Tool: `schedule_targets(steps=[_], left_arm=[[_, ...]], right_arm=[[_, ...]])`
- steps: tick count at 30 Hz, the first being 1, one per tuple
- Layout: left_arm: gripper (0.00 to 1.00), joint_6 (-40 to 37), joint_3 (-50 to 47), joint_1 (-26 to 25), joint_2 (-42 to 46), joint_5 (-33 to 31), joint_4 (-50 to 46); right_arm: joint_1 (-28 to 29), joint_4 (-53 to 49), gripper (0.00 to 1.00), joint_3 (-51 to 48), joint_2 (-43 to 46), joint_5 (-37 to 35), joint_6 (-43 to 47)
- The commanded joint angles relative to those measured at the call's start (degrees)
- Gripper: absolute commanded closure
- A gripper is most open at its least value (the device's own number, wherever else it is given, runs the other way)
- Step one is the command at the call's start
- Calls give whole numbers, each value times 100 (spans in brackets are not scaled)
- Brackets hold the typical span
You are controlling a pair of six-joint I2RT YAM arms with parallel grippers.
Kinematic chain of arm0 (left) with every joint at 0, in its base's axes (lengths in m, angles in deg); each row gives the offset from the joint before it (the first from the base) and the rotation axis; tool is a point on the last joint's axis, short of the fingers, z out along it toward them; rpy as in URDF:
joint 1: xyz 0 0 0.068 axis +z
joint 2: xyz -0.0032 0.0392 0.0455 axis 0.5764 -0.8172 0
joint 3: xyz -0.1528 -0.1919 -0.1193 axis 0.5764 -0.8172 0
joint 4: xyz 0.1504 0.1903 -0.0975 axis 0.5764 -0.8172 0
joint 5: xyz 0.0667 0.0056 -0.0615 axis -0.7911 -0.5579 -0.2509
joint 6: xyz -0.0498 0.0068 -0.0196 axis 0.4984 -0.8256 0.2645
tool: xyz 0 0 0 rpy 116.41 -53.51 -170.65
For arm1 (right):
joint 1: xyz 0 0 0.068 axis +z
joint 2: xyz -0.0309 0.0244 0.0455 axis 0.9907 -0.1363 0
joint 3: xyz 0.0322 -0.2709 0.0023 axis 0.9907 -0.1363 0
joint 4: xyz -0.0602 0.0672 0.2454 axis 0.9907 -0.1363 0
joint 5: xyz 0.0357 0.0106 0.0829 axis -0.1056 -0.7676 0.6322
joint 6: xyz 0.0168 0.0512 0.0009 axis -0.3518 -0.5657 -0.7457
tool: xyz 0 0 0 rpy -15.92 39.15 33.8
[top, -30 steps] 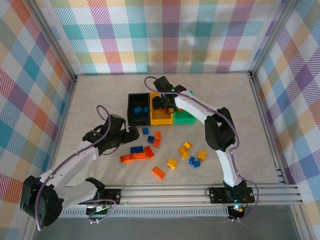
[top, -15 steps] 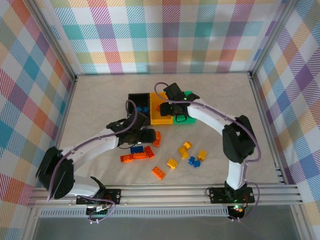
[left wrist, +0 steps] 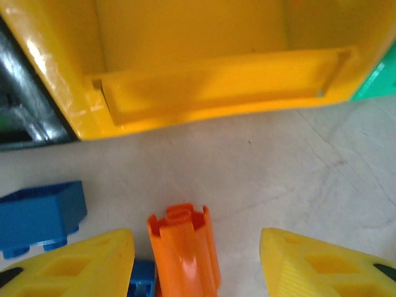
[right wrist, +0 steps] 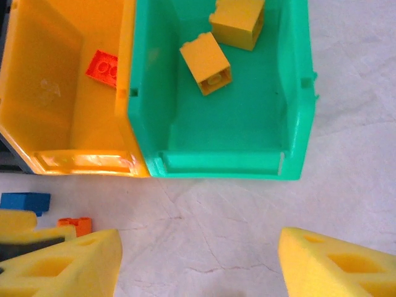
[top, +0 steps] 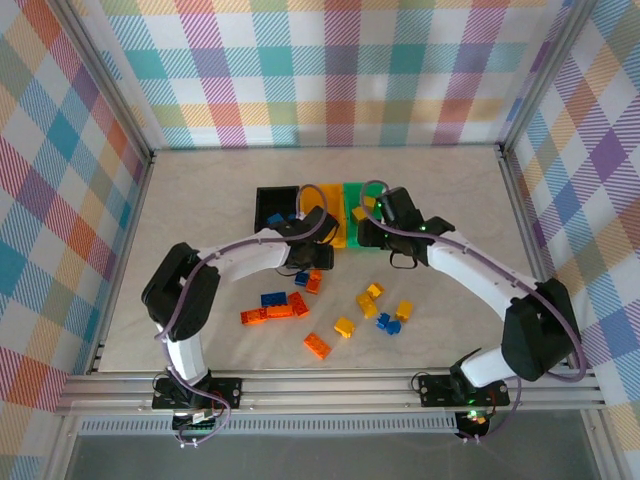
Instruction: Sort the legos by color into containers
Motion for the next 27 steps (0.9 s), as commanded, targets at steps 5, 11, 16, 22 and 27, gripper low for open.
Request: schedule_targets(steps=[5,11,16,22,27], left_arm=[[41,-175,282,-194,-464,-404,-409],[49,-169,262,-318,-626,-420,-471],[61,-124,103,-374,-554,-395,-423],[75,-58,86,-415,-288,-320,-396],[79,19,184,-423,238,-250,-483]], right_arm=[[-118,245,33,-223,408,-27,-22],[-169,280,33,-268,462,4,-24],[-202,297,33,-273,510,-9,-21],[-217,306,33,-250,506,13,-50],[-219,282,33,-259,532,8,-53]])
